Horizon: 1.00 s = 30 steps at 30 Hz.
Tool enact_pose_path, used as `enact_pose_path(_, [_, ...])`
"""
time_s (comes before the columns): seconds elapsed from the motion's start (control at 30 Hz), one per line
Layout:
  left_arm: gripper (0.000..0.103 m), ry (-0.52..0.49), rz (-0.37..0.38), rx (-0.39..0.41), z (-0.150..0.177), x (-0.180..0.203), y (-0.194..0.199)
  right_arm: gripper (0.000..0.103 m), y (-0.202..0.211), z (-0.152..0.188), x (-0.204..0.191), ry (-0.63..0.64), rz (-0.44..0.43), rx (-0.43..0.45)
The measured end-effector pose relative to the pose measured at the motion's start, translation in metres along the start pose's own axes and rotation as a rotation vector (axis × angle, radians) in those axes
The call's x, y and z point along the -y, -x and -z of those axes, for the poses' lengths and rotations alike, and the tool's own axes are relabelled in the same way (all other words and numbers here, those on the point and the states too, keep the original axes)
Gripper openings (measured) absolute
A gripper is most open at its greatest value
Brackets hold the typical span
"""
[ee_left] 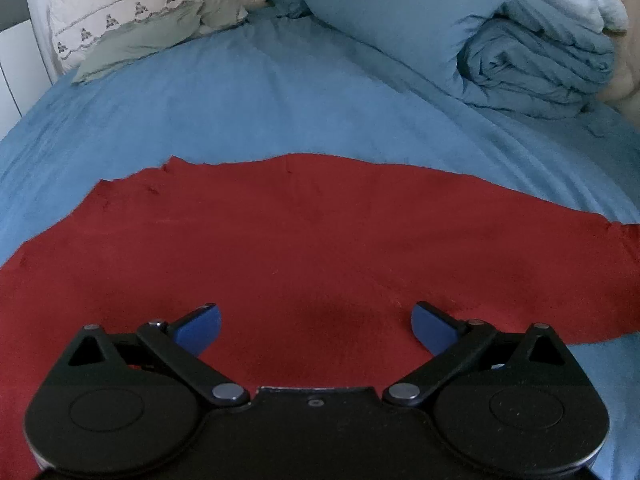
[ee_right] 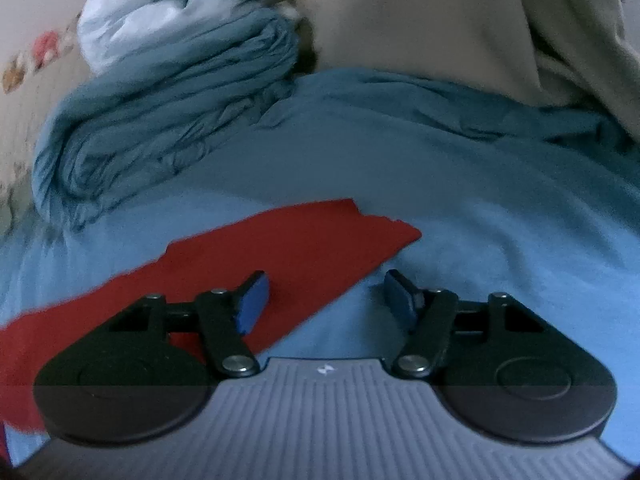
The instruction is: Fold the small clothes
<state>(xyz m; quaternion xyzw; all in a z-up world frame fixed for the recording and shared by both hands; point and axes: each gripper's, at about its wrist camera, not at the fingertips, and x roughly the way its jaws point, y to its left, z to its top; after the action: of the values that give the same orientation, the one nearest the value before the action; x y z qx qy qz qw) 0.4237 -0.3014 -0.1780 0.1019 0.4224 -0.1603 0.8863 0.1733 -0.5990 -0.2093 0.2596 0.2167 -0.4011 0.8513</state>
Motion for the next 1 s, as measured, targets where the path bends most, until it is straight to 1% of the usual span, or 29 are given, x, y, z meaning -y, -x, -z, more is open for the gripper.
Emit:
enact_pose_path(0.03, [0.103,0.011,0.006,-0.011,-0.001,0.000,-0.006,0.074,0.000,-0.002,0.001,-0.004,-0.002,0.004])
enact_pose_path(0.07, [0.103,0.023,0.010,-0.026,-0.004,-0.002,-0.013,0.066,-0.003,-0.003,0.000,-0.002,-0.002,0.004])
enact_pose_path(0.1, [0.103,0.038,0.012,-0.042,-0.005,-0.003,-0.019,0.055,-0.004,-0.004,-0.002,-0.003,-0.003,0.000])
enact_pose_path(0.13, [0.103,0.054,0.010,-0.056,-0.007,-0.005,-0.025,0.050,-0.007,-0.005,-0.003,-0.002,-0.004,-0.003])
enact_pose_path(0.2, [0.103,0.082,0.012,-0.078,-0.009,-0.008,-0.033,0.033,-0.007,-0.008,-0.006,-0.009,-0.008,-0.003])
enact_pose_path(0.23, [0.103,0.090,0.012,-0.084,-0.011,-0.010,-0.037,0.029,-0.008,-0.010,-0.007,-0.014,-0.010,-0.006])
enact_pose_path(0.27, [0.103,0.089,0.007,-0.085,-0.012,-0.009,-0.038,0.022,-0.008,-0.012,-0.008,-0.021,-0.017,-0.010])
enact_pose_path(0.37, [0.103,0.071,-0.007,-0.108,-0.016,-0.007,-0.044,0.021,-0.005,-0.019,-0.016,-0.020,-0.044,-0.012])
enact_pose_path(0.4, [0.103,0.072,-0.007,-0.122,-0.017,-0.007,-0.046,0.021,-0.003,-0.022,-0.021,-0.012,-0.067,-0.014])
enact_pose_path(0.5, [0.103,0.090,0.010,-0.152,-0.023,-0.013,-0.048,0.021,0.008,-0.033,-0.041,0.023,-0.161,-0.023])
enact_pose_path(0.6, [0.103,0.127,0.058,-0.162,-0.030,-0.029,-0.039,0.020,0.024,-0.048,-0.078,0.057,-0.265,-0.014])
enact_pose_path(0.73, [0.103,0.163,0.076,-0.086,-0.035,-0.072,-0.004,0.020,0.053,-0.064,-0.152,0.082,-0.443,-0.002])
enact_pose_path(0.77, [0.103,0.171,0.077,-0.070,-0.036,-0.087,0.005,0.020,0.063,-0.064,-0.178,0.099,-0.500,-0.005])
enact_pose_path(0.83, [0.103,0.189,0.052,-0.041,-0.033,-0.120,0.023,0.020,0.084,-0.057,-0.234,0.144,-0.622,-0.015])
enact_pose_path(0.93, [0.103,0.203,-0.021,-0.013,-0.020,-0.174,0.043,0.020,0.110,-0.023,-0.312,0.215,-0.795,-0.055])
enact_pose_path(1.0, [0.103,0.216,-0.063,-0.013,-0.006,-0.205,0.050,0.020,0.126,0.017,-0.360,0.281,-0.902,-0.102])
